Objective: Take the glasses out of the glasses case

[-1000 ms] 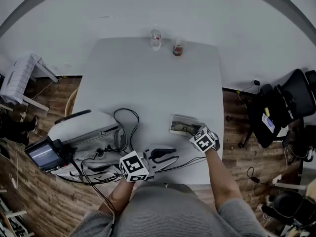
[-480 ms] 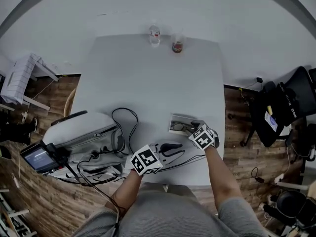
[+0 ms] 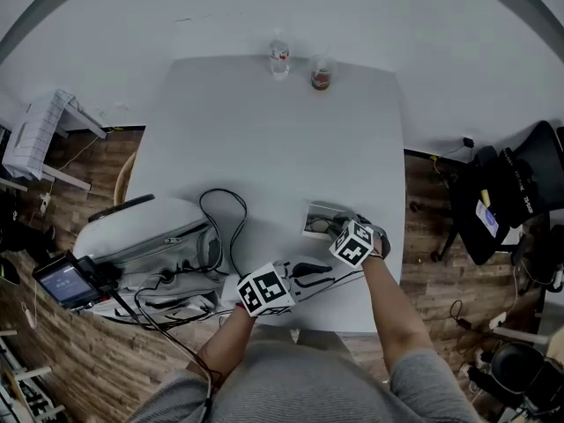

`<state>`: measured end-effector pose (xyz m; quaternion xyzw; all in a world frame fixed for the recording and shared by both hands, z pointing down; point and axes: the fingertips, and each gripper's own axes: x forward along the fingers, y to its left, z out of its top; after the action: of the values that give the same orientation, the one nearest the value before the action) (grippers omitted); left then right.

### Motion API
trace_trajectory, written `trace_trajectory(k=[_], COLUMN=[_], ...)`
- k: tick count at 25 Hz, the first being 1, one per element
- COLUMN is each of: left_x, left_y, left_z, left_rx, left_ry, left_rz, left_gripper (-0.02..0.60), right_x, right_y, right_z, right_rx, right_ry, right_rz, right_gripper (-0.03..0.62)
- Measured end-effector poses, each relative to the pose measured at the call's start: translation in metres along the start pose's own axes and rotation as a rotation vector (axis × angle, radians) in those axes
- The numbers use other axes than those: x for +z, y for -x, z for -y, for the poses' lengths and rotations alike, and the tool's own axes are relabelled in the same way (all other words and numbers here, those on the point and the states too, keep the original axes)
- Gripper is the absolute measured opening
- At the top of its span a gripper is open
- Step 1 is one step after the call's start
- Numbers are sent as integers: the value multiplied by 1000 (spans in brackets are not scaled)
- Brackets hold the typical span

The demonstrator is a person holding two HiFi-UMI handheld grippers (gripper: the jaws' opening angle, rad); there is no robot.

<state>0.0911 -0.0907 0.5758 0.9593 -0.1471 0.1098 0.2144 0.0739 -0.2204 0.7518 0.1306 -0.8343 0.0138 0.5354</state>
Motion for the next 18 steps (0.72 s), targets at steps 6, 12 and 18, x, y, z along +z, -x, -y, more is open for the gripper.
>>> trace_trajectory(k=[6,12,18], left_x=[6,10,11], left_y=[4,8,13], left_z=[0,0,-2], left_rx=[3,7,16], left_ry=[1,3,6], left_rz=[27,46,56], left_gripper=[92,92,92], right_x=[-1,7,22], right_y=[-3,-3,-5], right_z=[-3,-3,0], right_rx=[9,75,156], right_ry=[96,45,-23], right_rz=[-59,-73,-67], right_gripper=[107,106,106])
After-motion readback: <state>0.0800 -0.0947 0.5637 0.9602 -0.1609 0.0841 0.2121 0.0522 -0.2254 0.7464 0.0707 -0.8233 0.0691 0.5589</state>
